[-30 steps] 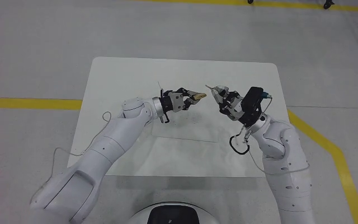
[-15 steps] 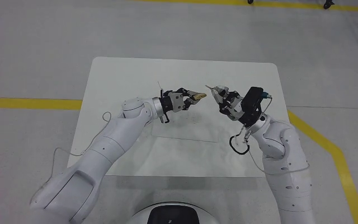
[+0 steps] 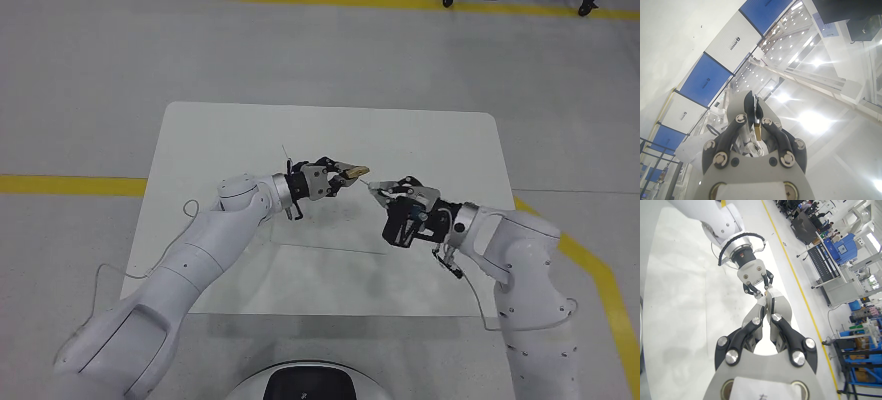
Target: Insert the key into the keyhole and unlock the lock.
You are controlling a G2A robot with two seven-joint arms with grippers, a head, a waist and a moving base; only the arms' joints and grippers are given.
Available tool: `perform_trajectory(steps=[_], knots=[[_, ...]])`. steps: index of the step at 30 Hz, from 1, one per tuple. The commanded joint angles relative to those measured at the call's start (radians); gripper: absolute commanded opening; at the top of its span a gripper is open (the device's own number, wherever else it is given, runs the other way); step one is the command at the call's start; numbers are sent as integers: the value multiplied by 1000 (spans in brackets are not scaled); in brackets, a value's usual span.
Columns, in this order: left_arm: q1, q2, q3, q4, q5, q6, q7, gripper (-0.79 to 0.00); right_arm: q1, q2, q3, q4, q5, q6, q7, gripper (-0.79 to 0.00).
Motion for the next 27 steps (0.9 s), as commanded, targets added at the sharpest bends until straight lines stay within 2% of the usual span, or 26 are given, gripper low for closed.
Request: perform_trajectory(steps=[1,6,11,19,27], knots=[[0,0,0,0,0,0,0,-785,6,7,-17,-14,-75,1,-23,-785],[15,4,-1,-32,41,14,49,-785,1,24,-32,-59,-244,12,-30,-785],[39,4,1,-76,54,91,73,-785,-26,39,-37,-95,-351,1,-7,-785],[35,-15,21,-78,53,130,87,-785,-73,72,-58,-121,-365,1,36,-785],[18,-20,15,-59,106,112,94,-785,-85,114,-78,-163,-355,1,100,-785]])
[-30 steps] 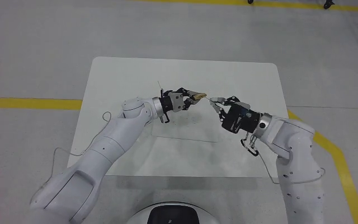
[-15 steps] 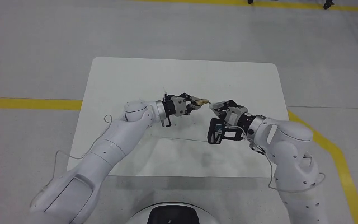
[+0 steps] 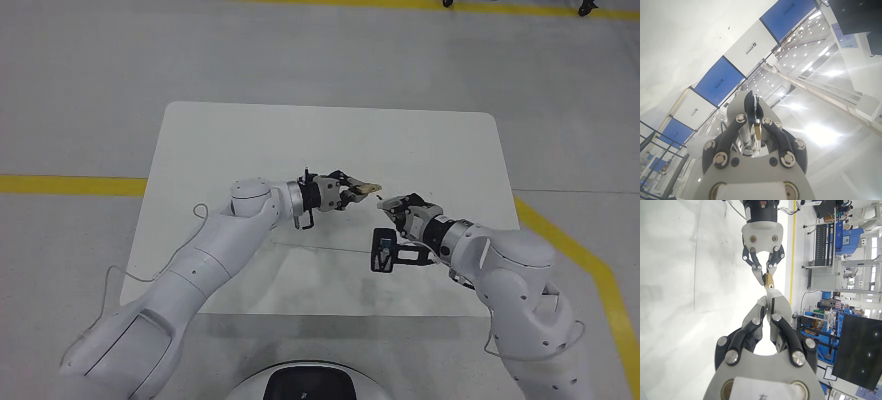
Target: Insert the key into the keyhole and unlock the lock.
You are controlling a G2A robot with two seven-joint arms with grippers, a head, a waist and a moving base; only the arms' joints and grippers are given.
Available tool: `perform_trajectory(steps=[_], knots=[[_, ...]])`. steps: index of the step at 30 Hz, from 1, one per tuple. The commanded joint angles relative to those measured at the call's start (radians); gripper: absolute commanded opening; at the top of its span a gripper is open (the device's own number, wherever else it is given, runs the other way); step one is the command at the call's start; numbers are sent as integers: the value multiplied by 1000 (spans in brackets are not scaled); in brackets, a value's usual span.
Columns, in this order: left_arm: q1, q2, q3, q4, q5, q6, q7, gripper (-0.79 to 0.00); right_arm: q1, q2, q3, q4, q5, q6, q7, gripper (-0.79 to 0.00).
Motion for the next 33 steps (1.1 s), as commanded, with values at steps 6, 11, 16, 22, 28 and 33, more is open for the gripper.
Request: perform_trajectory(steps=[6,11,16,22,28,33], knots=[[-7,1,11,-20,106,-24,38,-785,16,37,-50,-10,-10,0,37,-785],[-3,4,1,-39,135,-17,40,-785,33,61,-70,-4,26,0,63,-785],[1,4,-6,-52,155,-10,39,-785,52,82,-89,5,66,0,103,-785],[1,2,-6,-55,185,0,35,-785,77,102,-112,21,111,0,143,-785],[-3,-1,-1,-56,209,10,14,-785,98,119,-127,25,156,0,170,-785],[-5,-5,-3,-49,217,10,3,-785,119,131,-147,36,183,0,190,-785]])
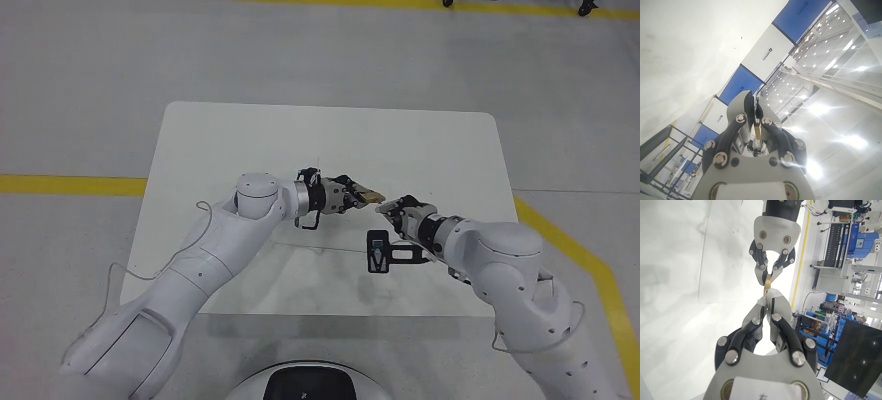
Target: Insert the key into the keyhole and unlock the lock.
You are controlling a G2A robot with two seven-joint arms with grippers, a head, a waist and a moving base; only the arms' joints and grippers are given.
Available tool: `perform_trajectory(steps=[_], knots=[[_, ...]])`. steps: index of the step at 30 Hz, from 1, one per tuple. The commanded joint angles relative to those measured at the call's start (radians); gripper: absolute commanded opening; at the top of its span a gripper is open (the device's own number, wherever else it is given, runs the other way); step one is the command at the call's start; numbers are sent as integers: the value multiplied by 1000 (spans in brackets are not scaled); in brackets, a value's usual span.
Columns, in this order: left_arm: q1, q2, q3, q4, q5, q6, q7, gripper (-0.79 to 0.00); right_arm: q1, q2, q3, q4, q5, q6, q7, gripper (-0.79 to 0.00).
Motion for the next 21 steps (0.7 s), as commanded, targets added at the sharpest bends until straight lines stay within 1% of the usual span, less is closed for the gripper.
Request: perform_trajectory(steps=[1,21], knots=[[-1,-1,-2,3,0,0,-3,-785,7,4,-6,3,9,0,8,-785],[-12,-17,-16,36,4,1,-37,-785,60,38,-54,20,89,0,71,-785]])
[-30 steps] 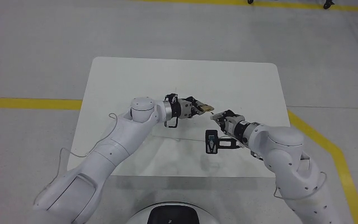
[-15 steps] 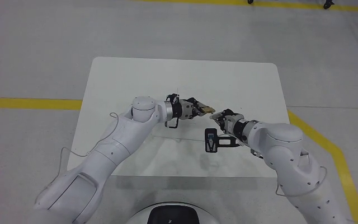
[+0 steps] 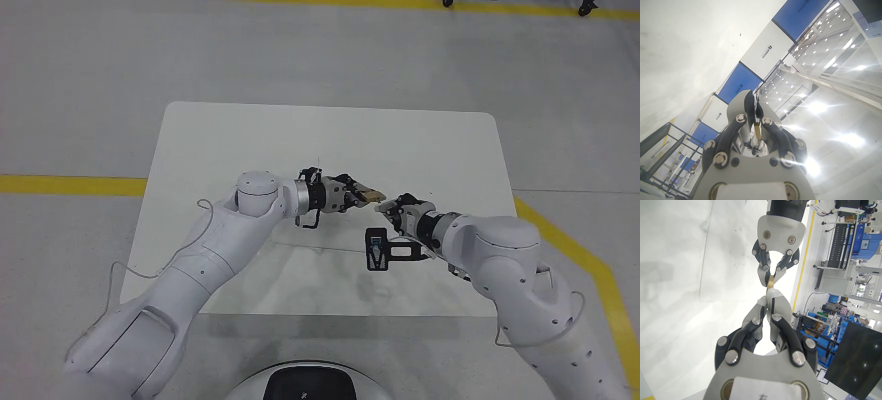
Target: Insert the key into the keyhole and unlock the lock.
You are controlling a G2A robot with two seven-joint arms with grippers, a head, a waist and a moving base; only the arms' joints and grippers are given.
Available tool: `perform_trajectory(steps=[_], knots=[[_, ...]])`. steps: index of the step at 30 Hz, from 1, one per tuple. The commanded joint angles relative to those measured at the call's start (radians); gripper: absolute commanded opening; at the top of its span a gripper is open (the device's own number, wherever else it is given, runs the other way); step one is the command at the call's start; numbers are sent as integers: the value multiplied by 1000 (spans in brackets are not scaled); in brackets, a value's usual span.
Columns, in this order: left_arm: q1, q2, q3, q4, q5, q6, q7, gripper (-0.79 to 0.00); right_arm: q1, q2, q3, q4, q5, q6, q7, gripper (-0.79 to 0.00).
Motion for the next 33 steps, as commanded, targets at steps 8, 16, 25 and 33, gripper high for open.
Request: perform_trajectory(steps=[8,16,25,33], knots=[[-3,-3,-10,9,8,-2,-10,-785,10,8,-3,-2,26,0,27,-785],[-4,-6,-14,11,20,1,-20,-785,22,10,-15,-4,40,0,50,-785],[-3,-9,-21,14,29,4,-25,-785,41,11,-35,8,50,0,74,-785],[0,-11,-25,9,44,8,-22,-785,49,10,-44,7,52,0,102,-785]])
